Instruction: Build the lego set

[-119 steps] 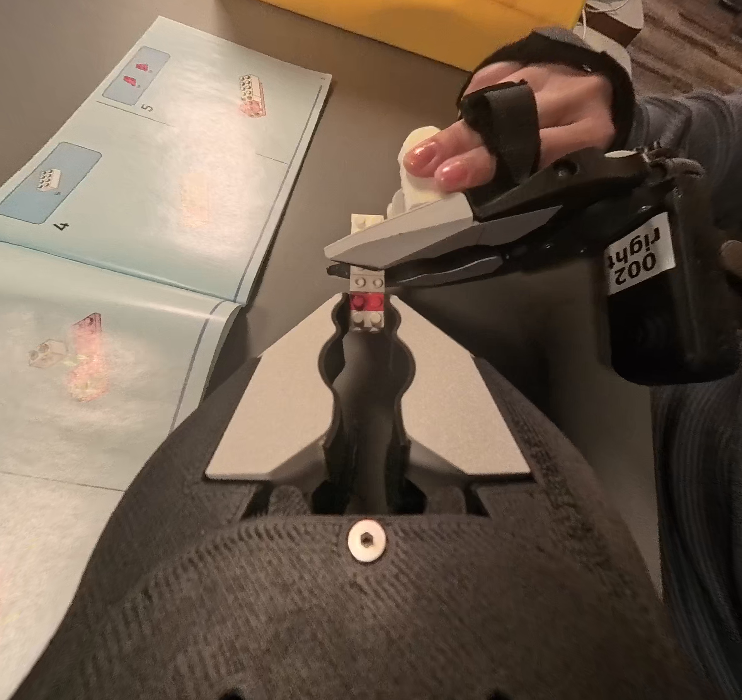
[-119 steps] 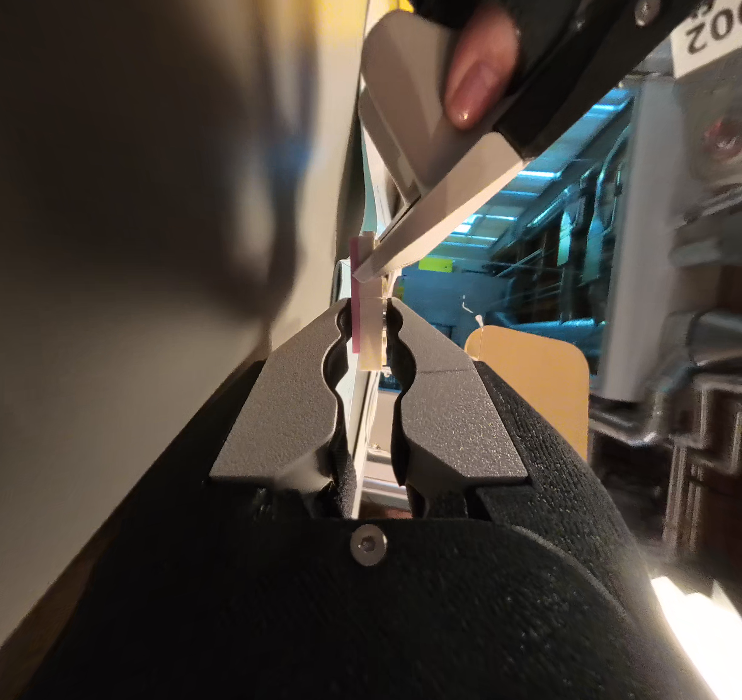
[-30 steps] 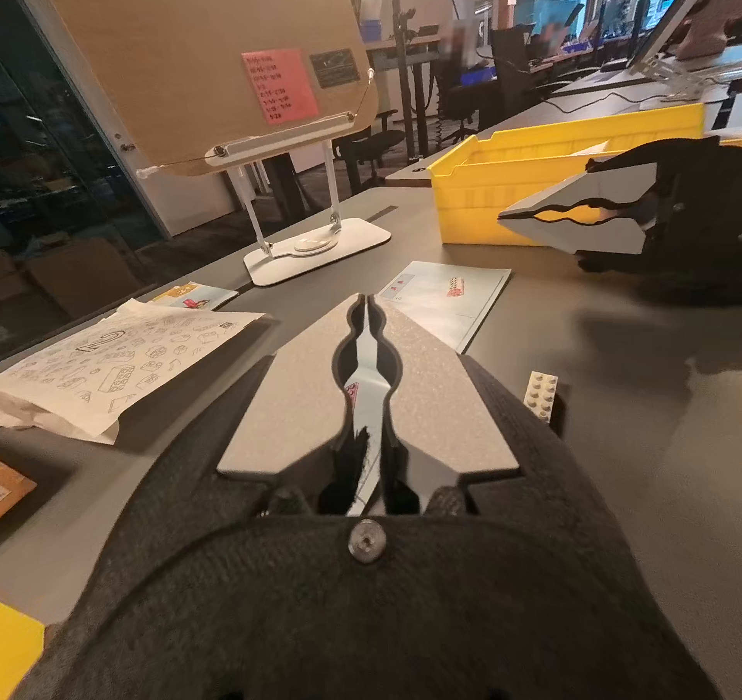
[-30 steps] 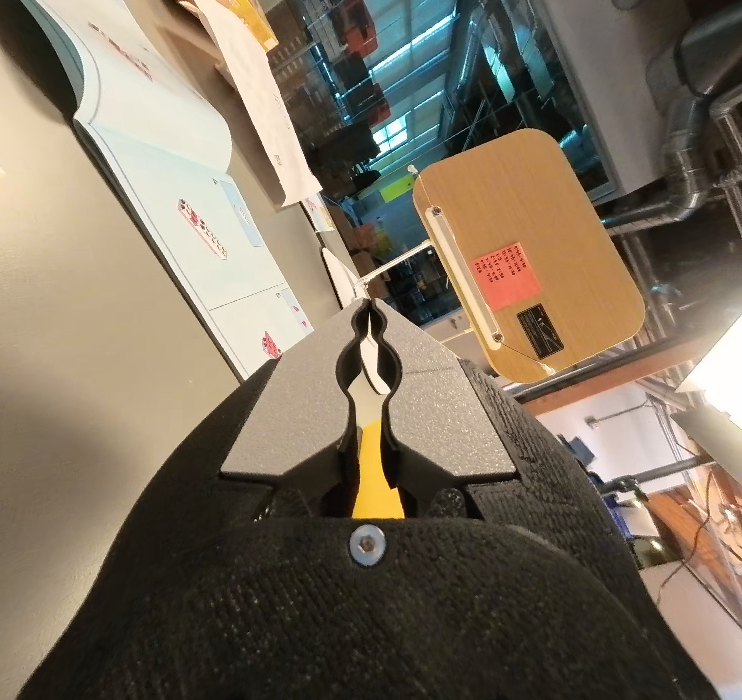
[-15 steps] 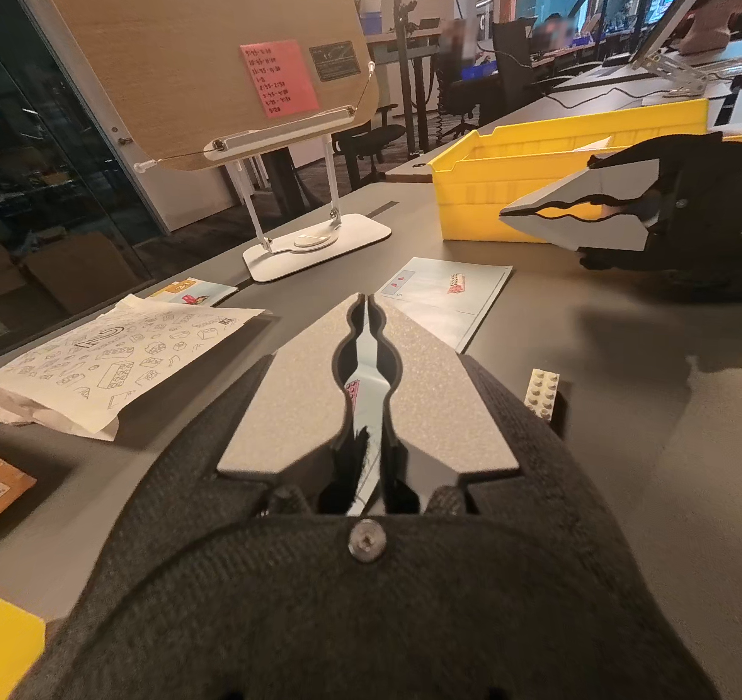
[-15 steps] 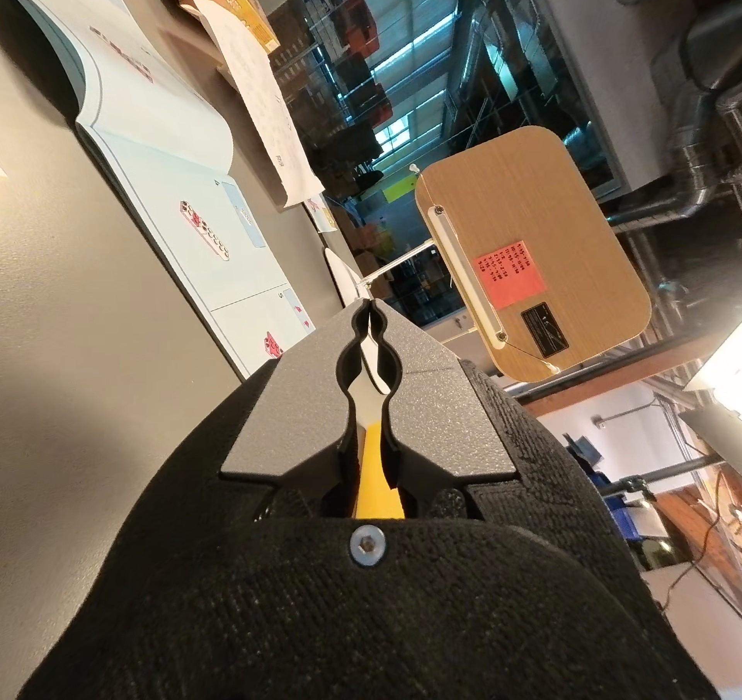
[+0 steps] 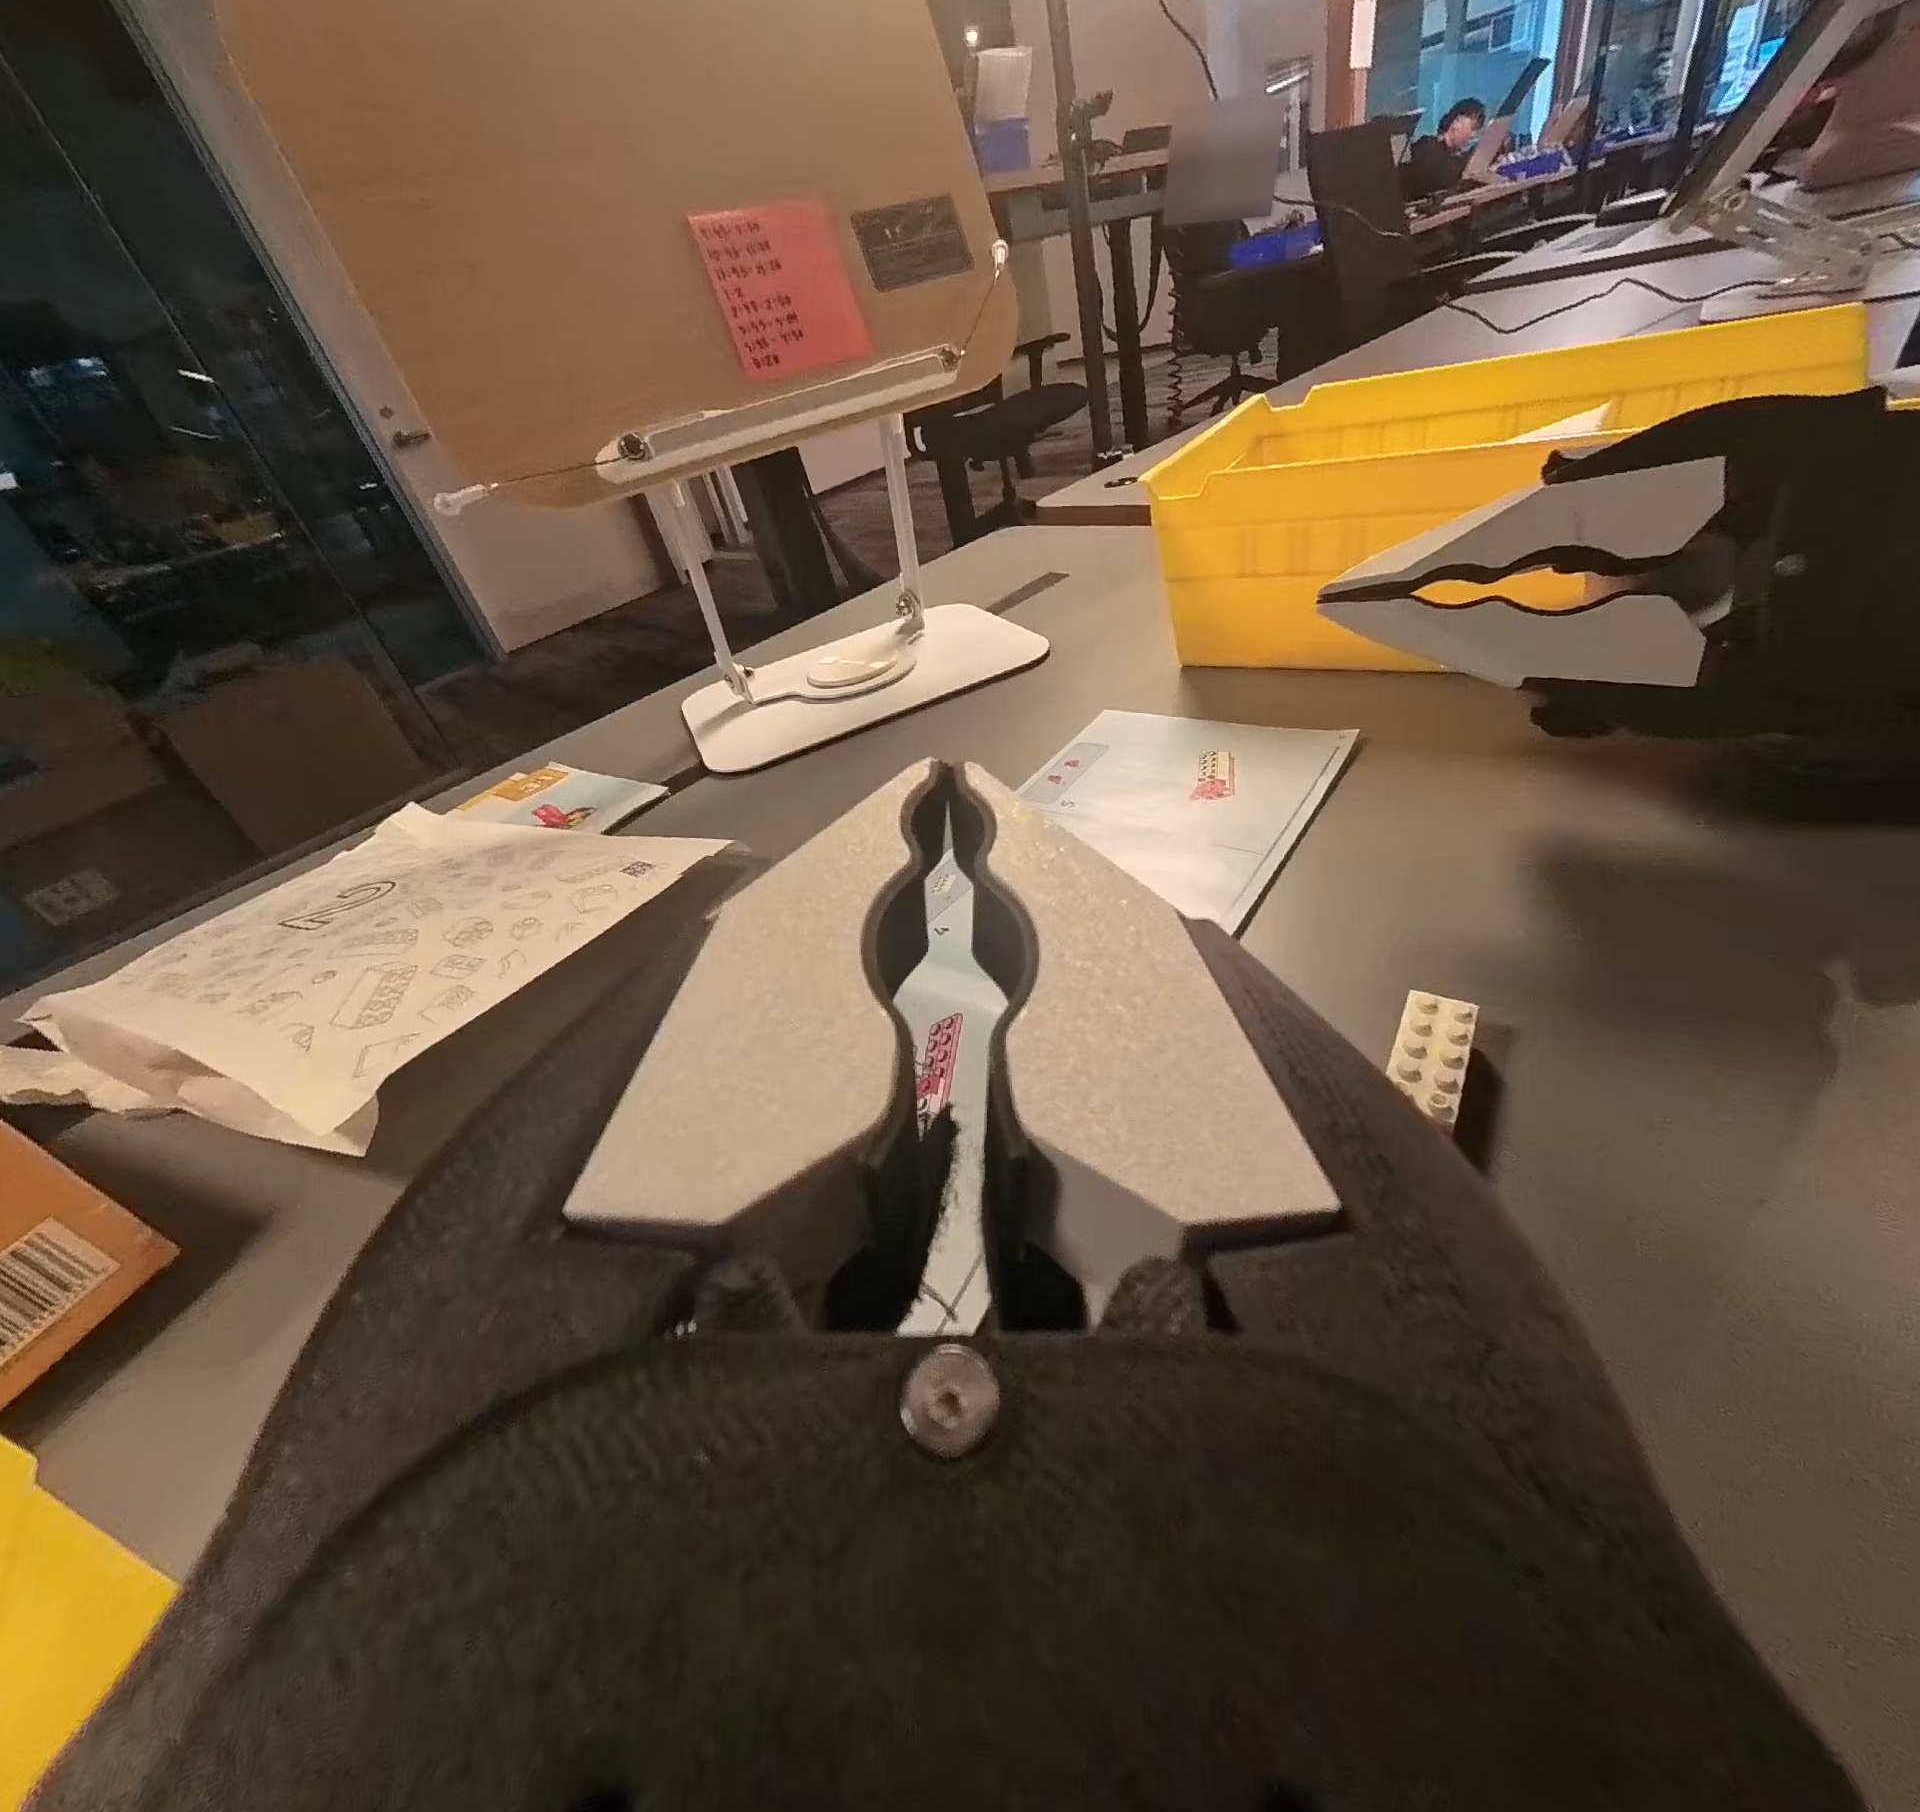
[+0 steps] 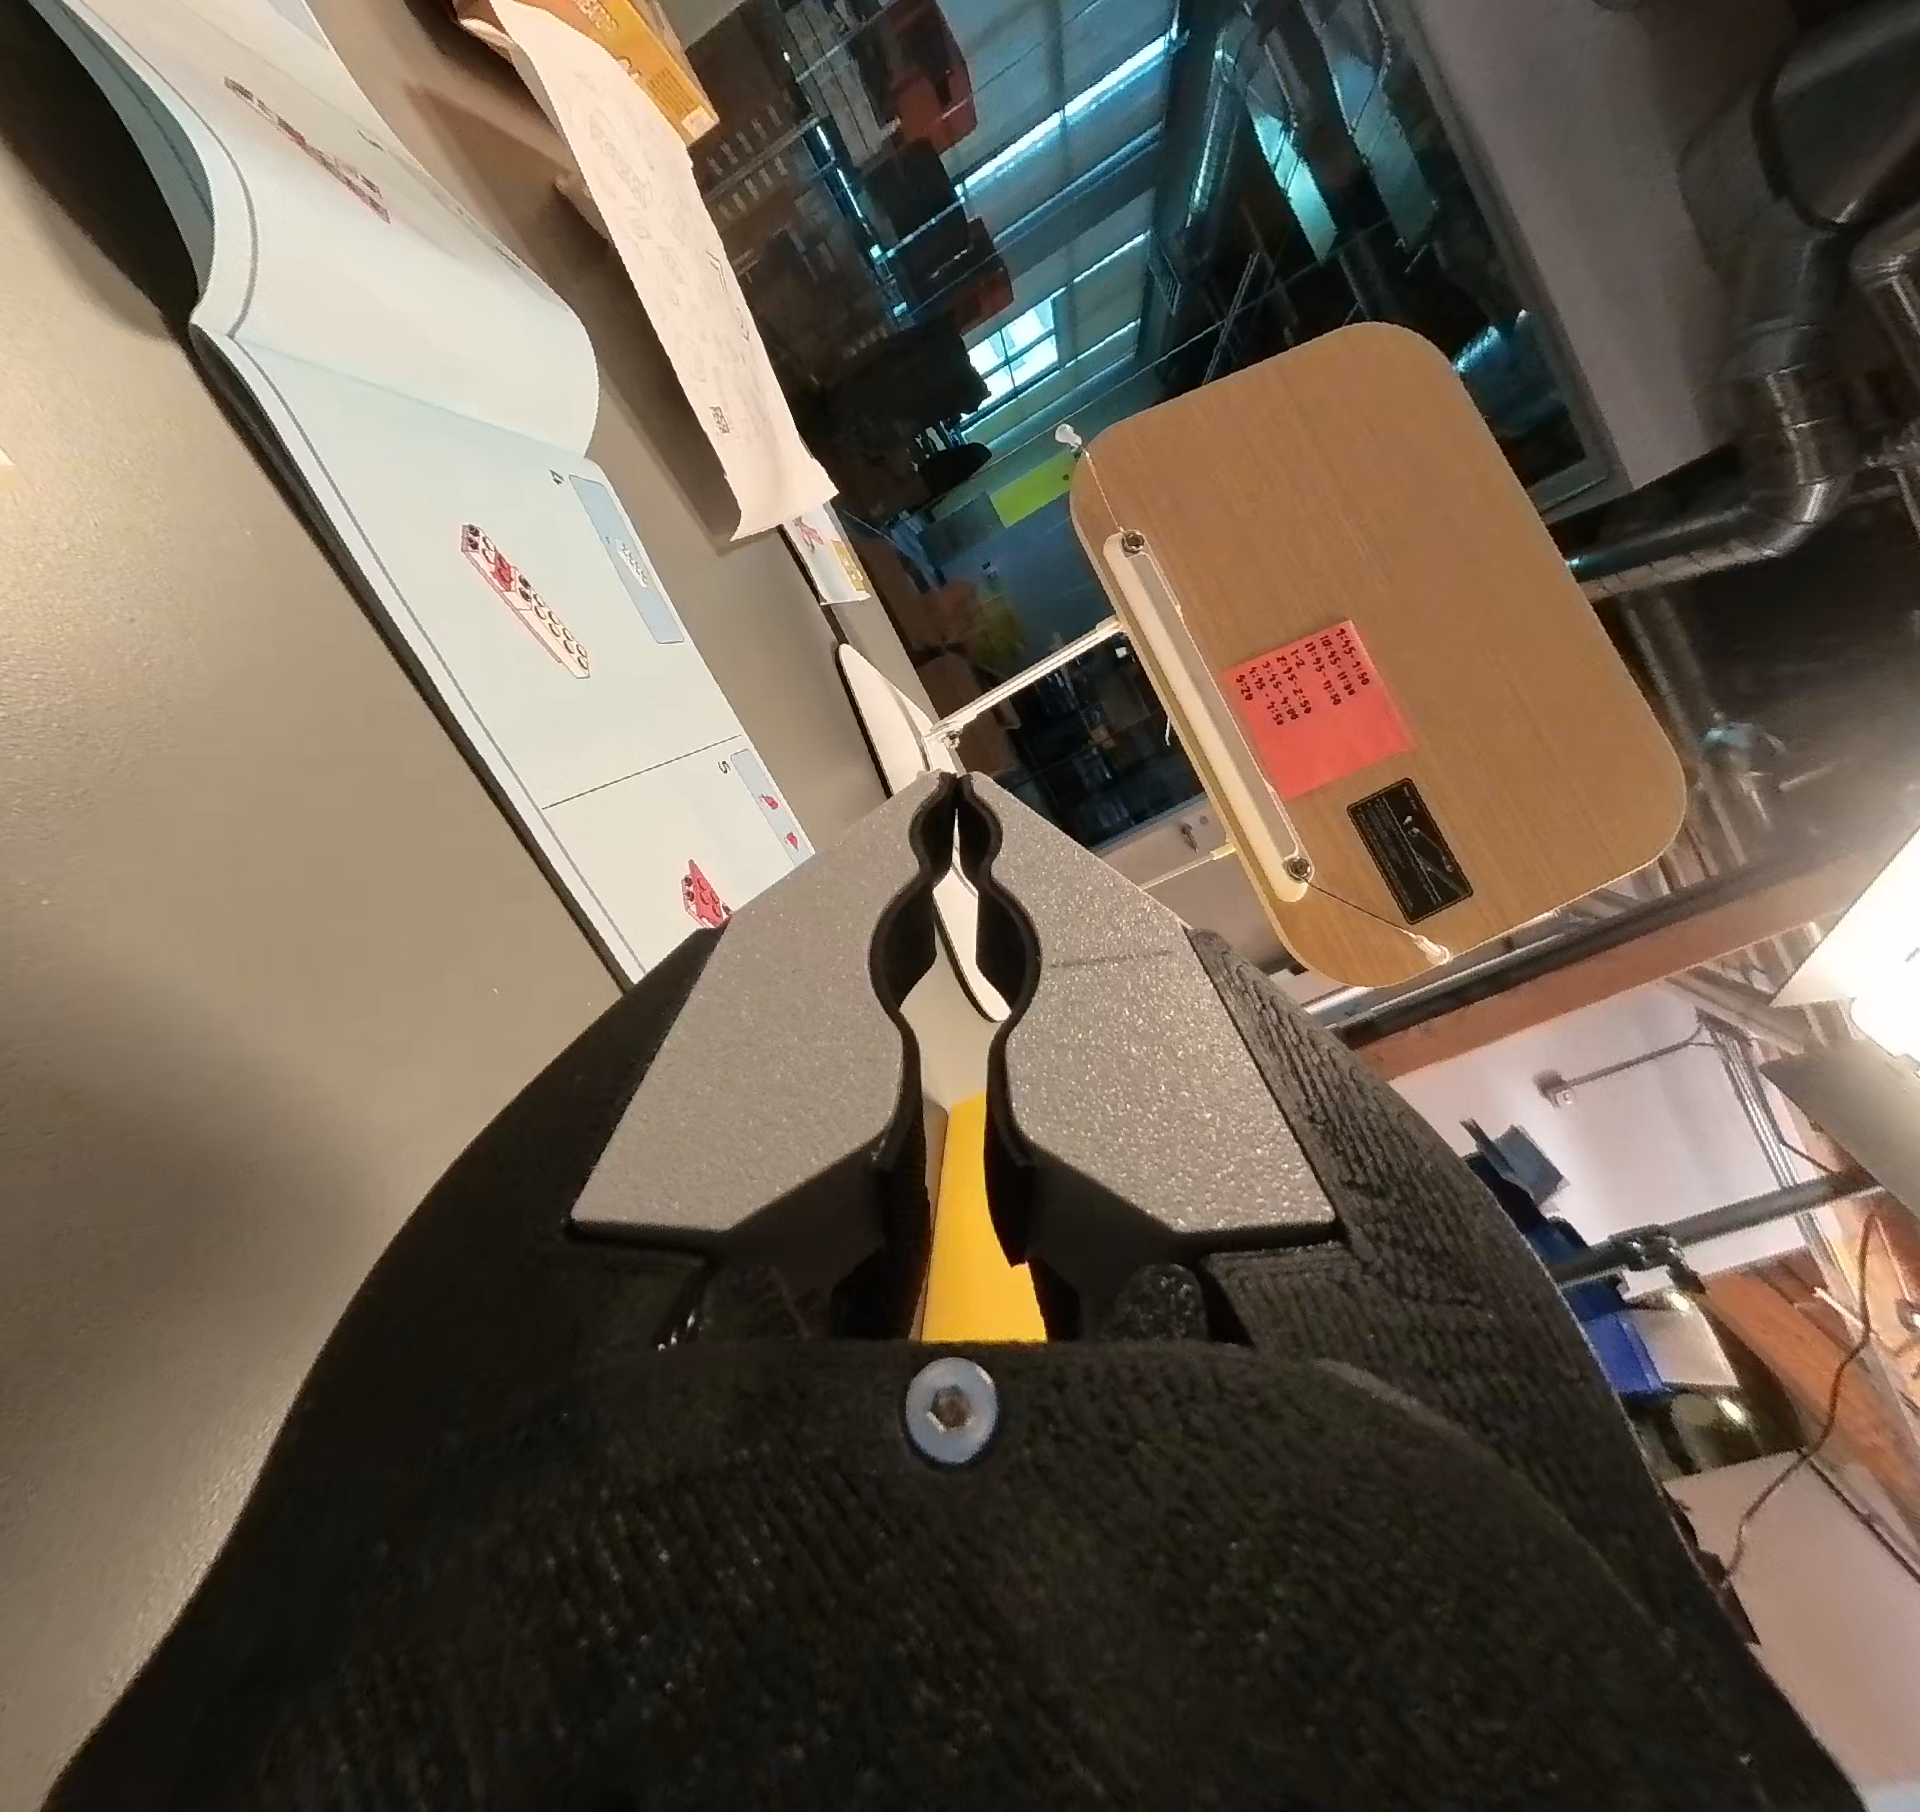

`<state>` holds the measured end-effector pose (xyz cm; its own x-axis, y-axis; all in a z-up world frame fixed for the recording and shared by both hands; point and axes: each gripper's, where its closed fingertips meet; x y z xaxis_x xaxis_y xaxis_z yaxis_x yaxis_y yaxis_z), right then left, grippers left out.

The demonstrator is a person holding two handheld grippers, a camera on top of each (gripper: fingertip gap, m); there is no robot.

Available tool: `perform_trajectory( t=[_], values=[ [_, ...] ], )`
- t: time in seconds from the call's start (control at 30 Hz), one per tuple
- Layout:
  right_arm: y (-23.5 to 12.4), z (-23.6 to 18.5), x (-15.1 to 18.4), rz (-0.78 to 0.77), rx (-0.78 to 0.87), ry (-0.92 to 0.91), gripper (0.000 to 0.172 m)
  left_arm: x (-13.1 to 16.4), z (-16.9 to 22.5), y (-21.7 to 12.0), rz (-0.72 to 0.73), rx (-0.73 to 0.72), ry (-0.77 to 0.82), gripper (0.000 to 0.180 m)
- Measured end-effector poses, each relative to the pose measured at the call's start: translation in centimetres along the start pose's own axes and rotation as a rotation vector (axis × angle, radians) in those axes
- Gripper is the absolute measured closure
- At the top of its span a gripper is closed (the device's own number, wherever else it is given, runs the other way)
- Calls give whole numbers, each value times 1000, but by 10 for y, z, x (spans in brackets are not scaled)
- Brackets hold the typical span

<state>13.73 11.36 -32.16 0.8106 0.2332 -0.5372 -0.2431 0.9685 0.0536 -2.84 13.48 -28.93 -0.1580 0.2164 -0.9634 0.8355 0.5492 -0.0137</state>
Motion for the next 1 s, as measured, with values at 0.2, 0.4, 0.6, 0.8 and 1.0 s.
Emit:
perform_trajectory(
  t=[0.2, 0.4, 0.6, 0.8, 1.0],
  values=[
    [0, 0, 0, -1, -1, 1, 172, 3, 2, 2, -8, 14, -5, 180],
    [-1, 1, 0, 6, -2, 4, 172, -11, 12, -2, 24, 81, 10, 179],
    [-2, -1, -1, 9, -5, 1, 172, -76, 0, -78, 191, -138, -108, 178],
    [-2, 0, 1, 4, -4, 21, 172, -86, -57, -187, 76, -519, 10, 174],
    [-2, 5, 3, 3, 9, 66, 172, -54, -145, -267, -294, -689, -64, 166]
  ],
)
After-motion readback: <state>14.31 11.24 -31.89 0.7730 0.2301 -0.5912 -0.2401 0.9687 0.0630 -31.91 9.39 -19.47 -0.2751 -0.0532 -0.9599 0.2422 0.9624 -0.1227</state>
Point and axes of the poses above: each gripper's, where its closed fingertips meet, y out along the fingers, x out of its underside, z = x × y across the jaws, and after that the axes turned 3 degrees about y, right-handed
